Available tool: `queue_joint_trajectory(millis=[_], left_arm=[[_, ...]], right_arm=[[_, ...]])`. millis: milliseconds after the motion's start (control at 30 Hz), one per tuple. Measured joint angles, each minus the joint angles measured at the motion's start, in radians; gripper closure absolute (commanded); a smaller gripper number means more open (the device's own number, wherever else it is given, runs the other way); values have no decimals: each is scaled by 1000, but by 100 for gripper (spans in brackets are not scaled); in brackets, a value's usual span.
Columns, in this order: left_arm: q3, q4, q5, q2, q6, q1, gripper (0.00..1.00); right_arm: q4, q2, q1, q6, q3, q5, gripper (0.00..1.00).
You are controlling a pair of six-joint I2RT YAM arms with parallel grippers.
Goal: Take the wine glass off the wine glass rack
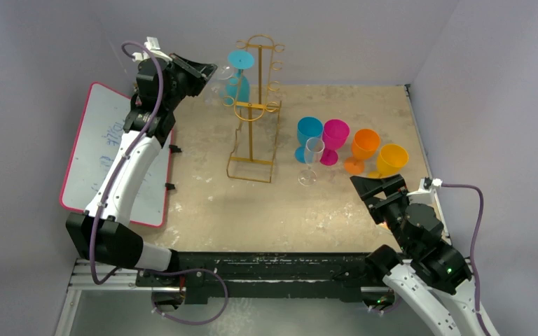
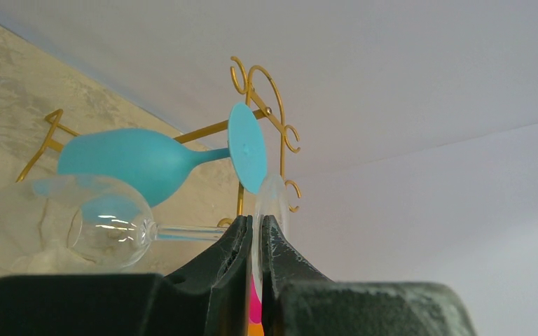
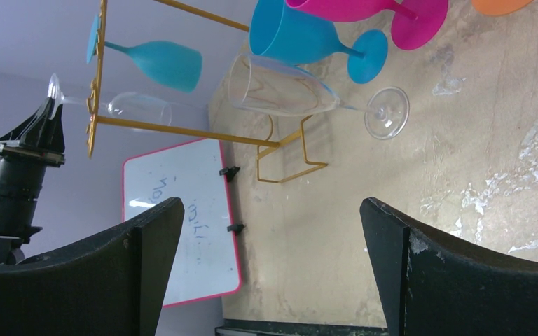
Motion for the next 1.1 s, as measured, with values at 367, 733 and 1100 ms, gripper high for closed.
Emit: queue_joint_trajectory(millis=[367,733,1100], left_arm=[[0,-172,-242,-110,95,0,100],[-138,-261,-390,-327,79,0,100],[-274,-303,-265,-415,54,1,100]], right_arm=[[7,0,0,7,0,-5,0],[72,-4,0,-9,0,-35,0],[162,-2,0,-63,-29,-100,0]])
